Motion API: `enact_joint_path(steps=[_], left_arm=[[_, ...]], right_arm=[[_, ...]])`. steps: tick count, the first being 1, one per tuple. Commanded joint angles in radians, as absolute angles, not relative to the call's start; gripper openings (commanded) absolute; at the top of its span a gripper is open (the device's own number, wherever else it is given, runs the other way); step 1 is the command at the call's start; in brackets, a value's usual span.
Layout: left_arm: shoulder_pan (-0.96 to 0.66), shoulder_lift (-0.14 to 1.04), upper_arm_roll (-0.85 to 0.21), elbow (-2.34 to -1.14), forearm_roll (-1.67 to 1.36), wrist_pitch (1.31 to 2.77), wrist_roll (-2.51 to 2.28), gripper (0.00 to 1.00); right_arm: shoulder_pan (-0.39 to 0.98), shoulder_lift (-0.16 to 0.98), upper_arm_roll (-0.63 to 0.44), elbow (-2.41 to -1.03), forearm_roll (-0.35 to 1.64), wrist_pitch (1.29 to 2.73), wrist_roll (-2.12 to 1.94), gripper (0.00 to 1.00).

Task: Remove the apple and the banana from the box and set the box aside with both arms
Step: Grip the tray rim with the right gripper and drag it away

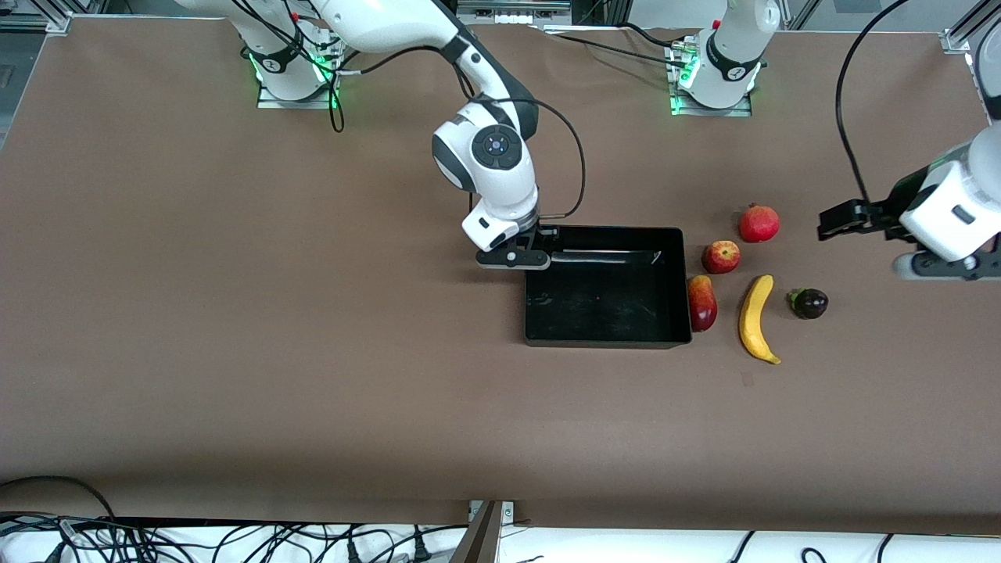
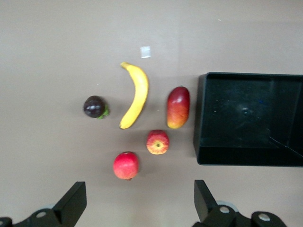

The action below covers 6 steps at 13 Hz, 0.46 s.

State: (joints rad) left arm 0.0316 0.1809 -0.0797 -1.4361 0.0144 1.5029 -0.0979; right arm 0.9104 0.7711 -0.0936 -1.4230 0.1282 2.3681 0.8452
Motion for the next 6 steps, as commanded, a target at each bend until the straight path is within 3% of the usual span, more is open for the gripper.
enact_joint_path(steps=[1,3,5,6], left_arm=[[-0.035,-0.013,-0.014,-1.688,0.002,1.667,-0.117,1.00],[-0.034,-0.017,-0.015,-1.703,0.002,1.649,-0.124,1.00],[-0.034,-0.017,-0.020,-1.700,0.003,1.644,-0.124,1.00],[-0.034,-0.015,-0.020,-1.700,0.003,1.644,-0.124,1.00]], right_arm=[[0.923,0.818,-0.112,-1.388,0.130,2.391,0.842,0.79],[0.923,0.822,-0.112,-1.388,0.100,2.387,0.833,0.48],[0.919,0.822,-0.112,-1.388,0.086,2.381,0.824,0.04],[0.917,0.819,-0.112,-1.388,0.083,2.376,0.825,0.00]])
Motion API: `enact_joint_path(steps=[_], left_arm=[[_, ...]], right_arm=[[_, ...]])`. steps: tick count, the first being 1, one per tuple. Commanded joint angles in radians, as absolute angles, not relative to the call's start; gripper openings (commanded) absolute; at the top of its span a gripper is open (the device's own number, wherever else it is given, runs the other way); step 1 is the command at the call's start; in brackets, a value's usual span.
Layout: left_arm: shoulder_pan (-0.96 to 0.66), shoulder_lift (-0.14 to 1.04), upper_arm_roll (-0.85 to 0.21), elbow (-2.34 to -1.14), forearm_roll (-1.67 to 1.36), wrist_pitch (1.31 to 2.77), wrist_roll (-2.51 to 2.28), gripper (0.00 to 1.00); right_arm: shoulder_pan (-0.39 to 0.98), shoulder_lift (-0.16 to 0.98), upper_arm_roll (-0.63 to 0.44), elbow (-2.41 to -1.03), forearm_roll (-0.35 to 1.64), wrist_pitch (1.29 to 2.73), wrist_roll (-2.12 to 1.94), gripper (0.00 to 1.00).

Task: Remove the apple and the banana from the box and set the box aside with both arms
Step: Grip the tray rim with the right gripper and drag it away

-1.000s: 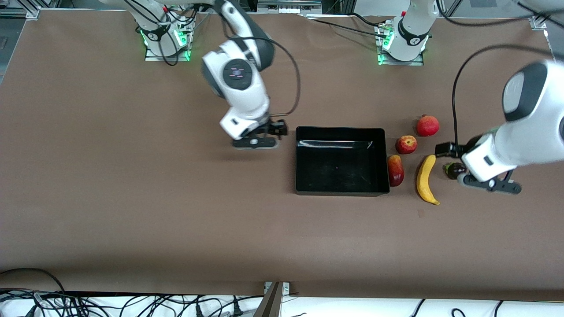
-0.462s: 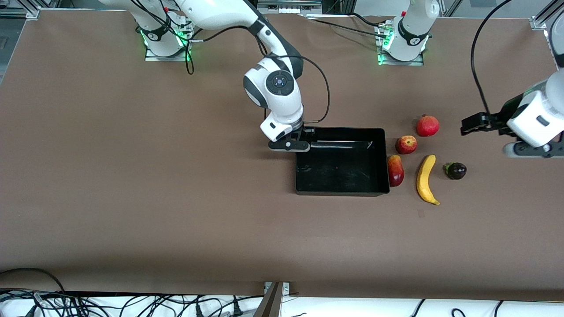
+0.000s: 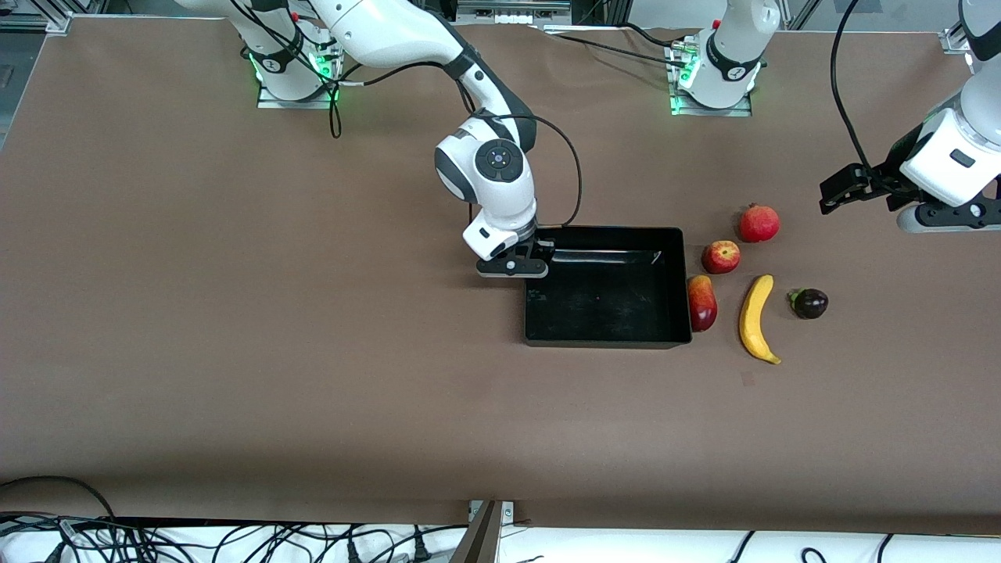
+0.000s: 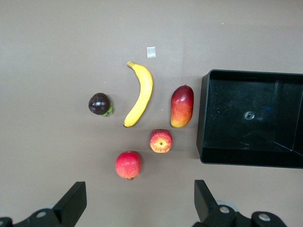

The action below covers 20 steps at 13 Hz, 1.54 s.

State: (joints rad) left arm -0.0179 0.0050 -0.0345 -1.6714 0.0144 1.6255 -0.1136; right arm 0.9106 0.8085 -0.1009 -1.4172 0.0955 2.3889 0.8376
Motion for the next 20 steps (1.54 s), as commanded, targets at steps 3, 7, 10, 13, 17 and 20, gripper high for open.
enact_joint_path(steps=[3,7,10,13,17,20], left_arm=[[-0.035,-0.015,-0.029,-1.695,0.003,1.644,-0.124,1.00],[-0.035,-0.014,-0.031,-1.689,0.003,1.641,-0.124,1.00],[-0.035,-0.015,-0.035,-1.689,0.003,1.640,-0.123,1.00],[-0.034,-0.014,-0.035,-1.689,0.002,1.640,-0.118,1.00],[-0.032,-0.012,-0.034,-1.689,0.003,1.641,-0.115,1.00],[-0.031,-0.012,-0.034,-1.689,0.003,1.641,-0.115,1.00]], right_arm=[[0.905,0.807,-0.126,-1.388,0.080,2.339,0.810,0.00],[0.783,0.706,-0.127,-1.396,0.100,2.225,0.570,0.00],[0.640,0.553,-0.129,-1.526,0.114,2.129,0.314,0.00],[0.476,0.355,-0.146,-1.808,0.115,2.172,0.082,0.00],[0.295,0.265,-0.256,-2.026,0.184,2.252,-0.269,0.00],[0.238,0.267,-0.340,-2.133,0.275,2.354,-0.451,0.00]])
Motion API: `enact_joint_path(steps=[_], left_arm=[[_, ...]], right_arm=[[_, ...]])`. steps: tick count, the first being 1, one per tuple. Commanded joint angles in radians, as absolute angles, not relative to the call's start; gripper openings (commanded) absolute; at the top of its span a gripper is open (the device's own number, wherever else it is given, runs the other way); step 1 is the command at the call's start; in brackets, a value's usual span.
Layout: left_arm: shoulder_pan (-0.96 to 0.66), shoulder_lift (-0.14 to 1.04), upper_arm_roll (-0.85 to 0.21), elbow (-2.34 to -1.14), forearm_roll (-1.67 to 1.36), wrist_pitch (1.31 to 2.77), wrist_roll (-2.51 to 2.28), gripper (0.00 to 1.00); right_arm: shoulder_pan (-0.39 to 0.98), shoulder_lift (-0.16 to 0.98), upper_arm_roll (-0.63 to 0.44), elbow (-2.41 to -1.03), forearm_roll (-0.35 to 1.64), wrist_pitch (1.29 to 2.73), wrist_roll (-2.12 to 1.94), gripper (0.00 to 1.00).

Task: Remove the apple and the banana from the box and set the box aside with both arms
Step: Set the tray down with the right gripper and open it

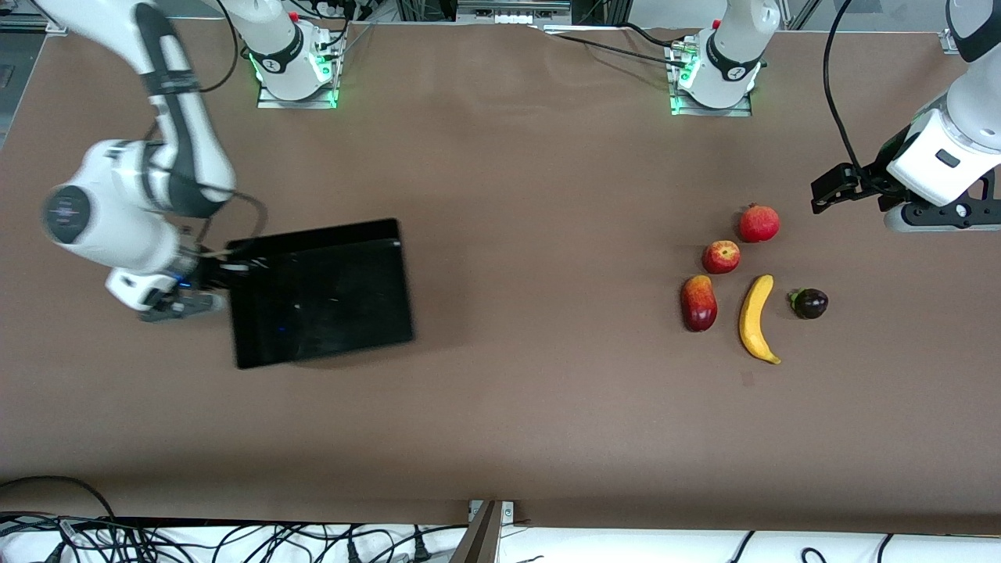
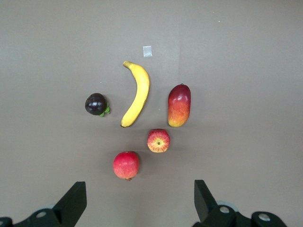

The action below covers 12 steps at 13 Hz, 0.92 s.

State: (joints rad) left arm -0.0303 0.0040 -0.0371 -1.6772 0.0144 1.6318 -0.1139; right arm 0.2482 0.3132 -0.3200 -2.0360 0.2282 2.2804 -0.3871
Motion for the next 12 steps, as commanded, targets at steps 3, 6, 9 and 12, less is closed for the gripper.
enact_joint_path(steps=[3,6,9,12], left_arm=[[-0.031,-0.012,-0.034,-1.689,0.003,1.641,-0.114,1.00],[-0.031,-0.012,-0.034,-1.689,0.003,1.641,-0.114,1.00],[-0.031,-0.006,-0.034,-1.689,0.003,1.643,-0.114,1.00],[-0.031,-0.006,-0.034,-1.687,0.003,1.643,-0.114,1.00]], right_arm=[[0.218,0.305,-0.357,-2.175,0.282,2.459,-0.451,0.00],[0.218,0.368,-0.354,-2.174,0.363,2.522,-0.466,0.00],[0.221,0.370,-0.353,-2.169,0.364,2.516,-0.465,0.00],[0.230,0.359,-0.348,-2.096,0.359,2.449,-0.459,1.00]])
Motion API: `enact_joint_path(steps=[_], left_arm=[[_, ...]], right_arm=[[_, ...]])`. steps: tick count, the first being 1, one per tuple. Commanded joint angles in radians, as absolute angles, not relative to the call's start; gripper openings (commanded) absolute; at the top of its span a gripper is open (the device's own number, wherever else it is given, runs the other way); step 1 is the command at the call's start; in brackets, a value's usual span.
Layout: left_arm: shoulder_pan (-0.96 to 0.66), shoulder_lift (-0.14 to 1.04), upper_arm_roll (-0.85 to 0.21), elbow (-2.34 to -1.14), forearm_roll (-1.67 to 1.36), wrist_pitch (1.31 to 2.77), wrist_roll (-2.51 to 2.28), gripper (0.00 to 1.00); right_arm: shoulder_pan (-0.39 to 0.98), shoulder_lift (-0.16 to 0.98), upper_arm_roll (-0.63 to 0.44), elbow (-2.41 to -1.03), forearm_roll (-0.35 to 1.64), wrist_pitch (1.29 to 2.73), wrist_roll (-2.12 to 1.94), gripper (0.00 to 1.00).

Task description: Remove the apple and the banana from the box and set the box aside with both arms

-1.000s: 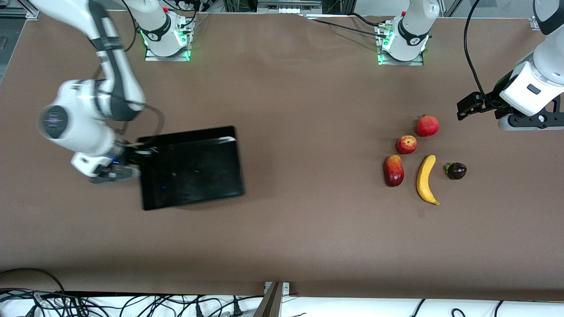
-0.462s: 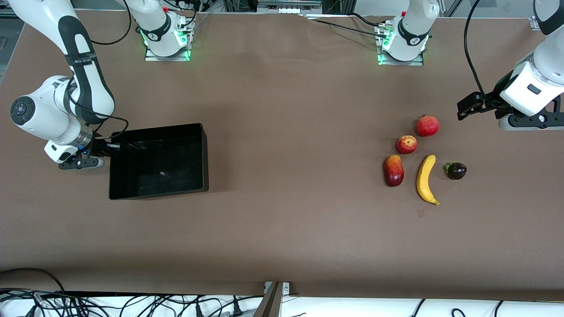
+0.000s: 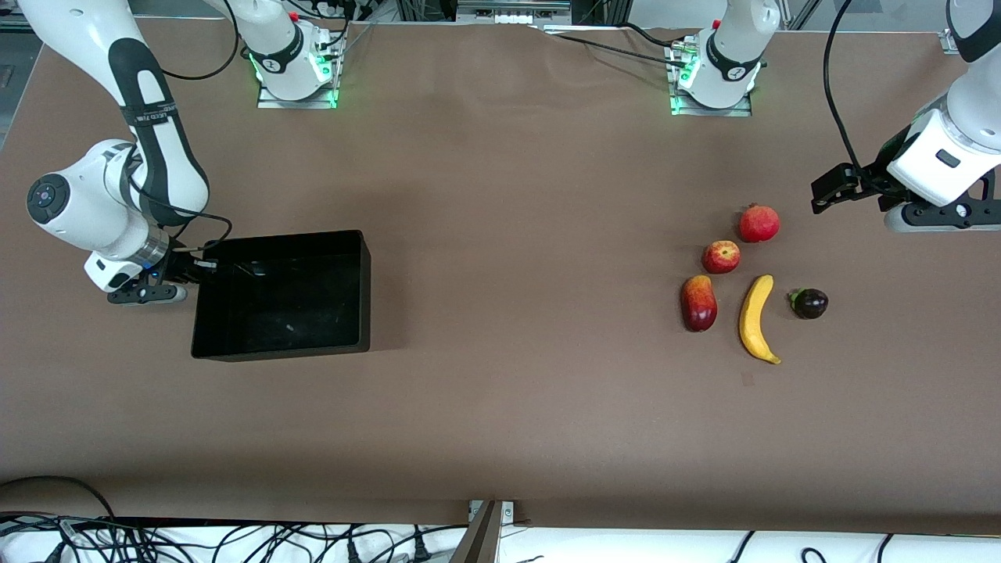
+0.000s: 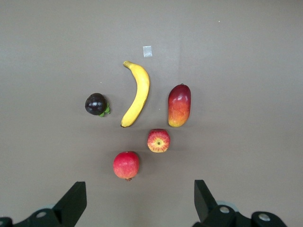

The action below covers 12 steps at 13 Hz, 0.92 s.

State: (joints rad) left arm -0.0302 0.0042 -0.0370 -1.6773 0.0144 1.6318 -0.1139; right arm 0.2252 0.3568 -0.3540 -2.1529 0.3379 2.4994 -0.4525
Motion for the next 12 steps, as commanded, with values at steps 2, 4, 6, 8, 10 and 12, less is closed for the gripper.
enact_joint_path(steps=[2,4,6,8,10,12], left_arm=[[-0.032,-0.005,-0.034,-1.681,0.003,1.643,-0.114,1.00],[-0.032,-0.005,-0.034,-1.680,0.003,1.643,-0.114,1.00],[-0.032,-0.003,-0.034,-1.678,0.003,1.643,-0.114,1.00],[-0.032,-0.003,-0.034,-1.677,0.003,1.643,-0.114,1.00],[-0.032,-0.003,-0.035,-1.677,0.003,1.643,-0.114,1.00],[-0.034,-0.003,-0.035,-1.677,0.003,1.643,-0.114,1.00]], right_arm=[[0.268,0.353,-0.354,-2.001,0.342,2.320,-0.421,1.00],[0.290,0.347,-0.354,-1.898,0.225,2.214,-0.311,1.00],[0.330,0.345,-0.351,-1.753,0.143,2.035,-0.168,1.00],[0.391,0.300,-0.359,-1.698,0.086,1.915,-0.063,1.00],[0.391,0.165,-0.351,-1.716,0.069,1.837,-0.066,1.00],[0.394,0.050,-0.348,-1.720,0.066,1.722,-0.071,1.00]])
